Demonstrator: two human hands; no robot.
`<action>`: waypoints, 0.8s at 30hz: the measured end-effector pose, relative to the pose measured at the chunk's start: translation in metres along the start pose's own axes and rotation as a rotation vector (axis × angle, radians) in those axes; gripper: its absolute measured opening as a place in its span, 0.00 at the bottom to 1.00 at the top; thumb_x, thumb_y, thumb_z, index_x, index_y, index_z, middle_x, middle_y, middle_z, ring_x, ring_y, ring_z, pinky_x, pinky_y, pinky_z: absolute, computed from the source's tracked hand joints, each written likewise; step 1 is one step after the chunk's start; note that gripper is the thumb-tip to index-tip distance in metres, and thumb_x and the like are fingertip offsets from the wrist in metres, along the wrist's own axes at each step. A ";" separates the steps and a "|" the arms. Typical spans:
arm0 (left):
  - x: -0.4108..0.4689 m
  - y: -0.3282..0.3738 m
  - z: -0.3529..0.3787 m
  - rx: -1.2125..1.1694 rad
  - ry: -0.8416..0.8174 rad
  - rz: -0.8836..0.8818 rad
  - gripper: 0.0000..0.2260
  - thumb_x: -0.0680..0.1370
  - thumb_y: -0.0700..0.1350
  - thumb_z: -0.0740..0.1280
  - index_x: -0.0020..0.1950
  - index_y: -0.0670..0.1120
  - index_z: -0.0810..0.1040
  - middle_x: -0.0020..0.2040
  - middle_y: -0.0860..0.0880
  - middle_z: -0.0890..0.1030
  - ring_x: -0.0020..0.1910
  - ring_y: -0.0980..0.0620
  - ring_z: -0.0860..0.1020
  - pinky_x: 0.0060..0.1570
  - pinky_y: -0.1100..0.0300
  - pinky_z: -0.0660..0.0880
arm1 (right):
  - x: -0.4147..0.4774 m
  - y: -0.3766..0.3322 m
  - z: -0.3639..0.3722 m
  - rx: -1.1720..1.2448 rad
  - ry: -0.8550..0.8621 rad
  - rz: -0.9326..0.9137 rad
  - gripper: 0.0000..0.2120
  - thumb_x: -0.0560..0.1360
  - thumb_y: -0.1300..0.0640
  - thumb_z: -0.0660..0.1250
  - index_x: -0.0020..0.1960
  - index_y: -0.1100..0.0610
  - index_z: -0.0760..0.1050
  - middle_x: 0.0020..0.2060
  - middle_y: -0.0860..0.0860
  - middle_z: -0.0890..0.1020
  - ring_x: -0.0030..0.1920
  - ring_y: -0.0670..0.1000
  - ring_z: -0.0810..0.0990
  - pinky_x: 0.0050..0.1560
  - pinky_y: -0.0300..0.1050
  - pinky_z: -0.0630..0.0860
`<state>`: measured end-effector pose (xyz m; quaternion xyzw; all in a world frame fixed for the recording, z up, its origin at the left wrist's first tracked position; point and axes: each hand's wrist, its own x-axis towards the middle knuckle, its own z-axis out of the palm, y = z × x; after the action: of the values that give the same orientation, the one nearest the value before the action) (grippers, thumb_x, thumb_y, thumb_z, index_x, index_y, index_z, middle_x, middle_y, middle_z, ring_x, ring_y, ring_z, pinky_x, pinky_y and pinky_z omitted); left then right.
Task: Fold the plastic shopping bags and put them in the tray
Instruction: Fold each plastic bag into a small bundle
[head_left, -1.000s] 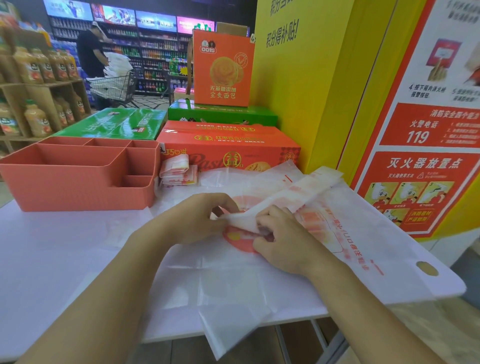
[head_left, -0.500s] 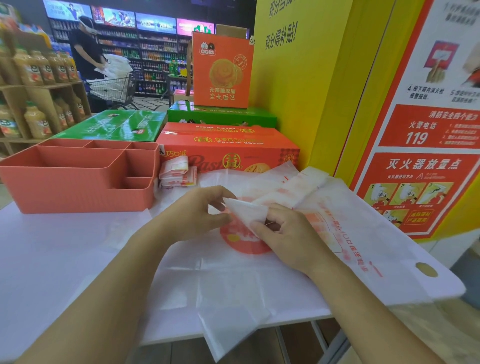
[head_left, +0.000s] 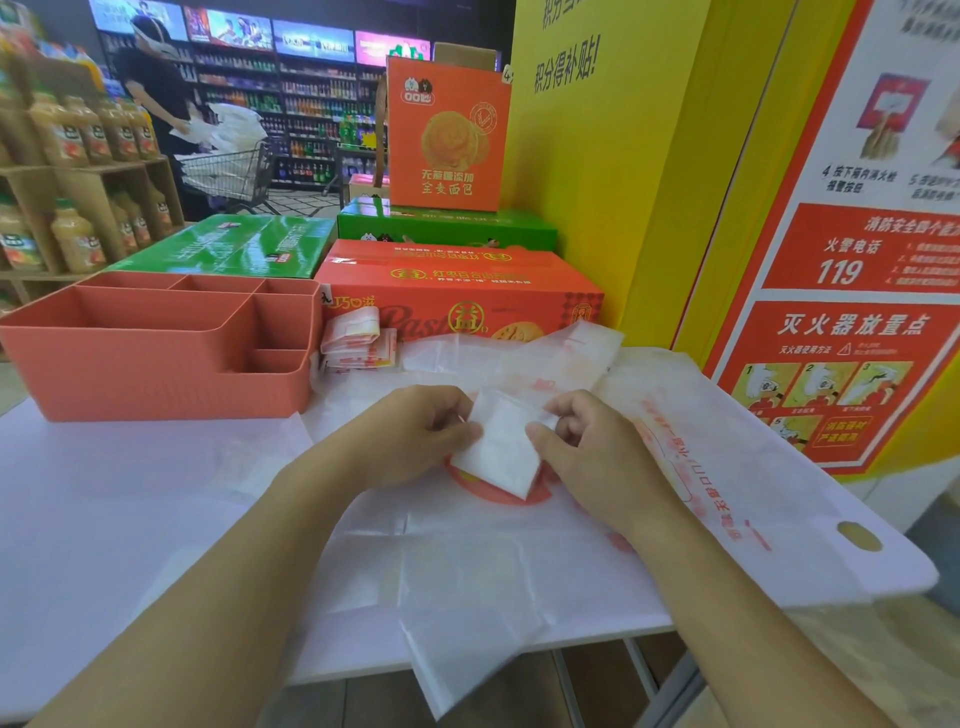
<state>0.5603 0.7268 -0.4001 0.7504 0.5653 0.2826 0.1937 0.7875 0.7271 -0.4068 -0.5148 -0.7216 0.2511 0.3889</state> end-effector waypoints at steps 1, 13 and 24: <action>0.000 -0.001 0.001 0.025 -0.003 0.003 0.09 0.80 0.51 0.67 0.41 0.52 0.75 0.35 0.56 0.76 0.37 0.55 0.74 0.42 0.55 0.72 | 0.000 0.000 0.000 -0.021 0.005 0.000 0.06 0.79 0.49 0.69 0.54 0.48 0.76 0.36 0.47 0.80 0.39 0.46 0.79 0.43 0.45 0.76; 0.004 -0.004 0.016 0.093 0.005 0.117 0.19 0.80 0.45 0.67 0.70 0.56 0.73 0.59 0.54 0.72 0.45 0.58 0.74 0.49 0.63 0.69 | 0.003 0.008 0.006 -0.312 -0.079 -0.141 0.11 0.81 0.53 0.66 0.61 0.48 0.82 0.54 0.45 0.74 0.59 0.47 0.71 0.56 0.39 0.67; 0.003 0.006 0.014 0.385 -0.199 0.090 0.19 0.83 0.57 0.58 0.74 0.64 0.68 0.74 0.68 0.65 0.63 0.51 0.64 0.67 0.50 0.61 | 0.001 0.010 0.007 -0.520 -0.113 -0.241 0.13 0.84 0.52 0.61 0.59 0.50 0.84 0.57 0.44 0.76 0.57 0.53 0.68 0.61 0.49 0.69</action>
<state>0.5748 0.7280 -0.4066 0.8222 0.5528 0.1025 0.0887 0.7865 0.7319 -0.4180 -0.4932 -0.8381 0.0380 0.2300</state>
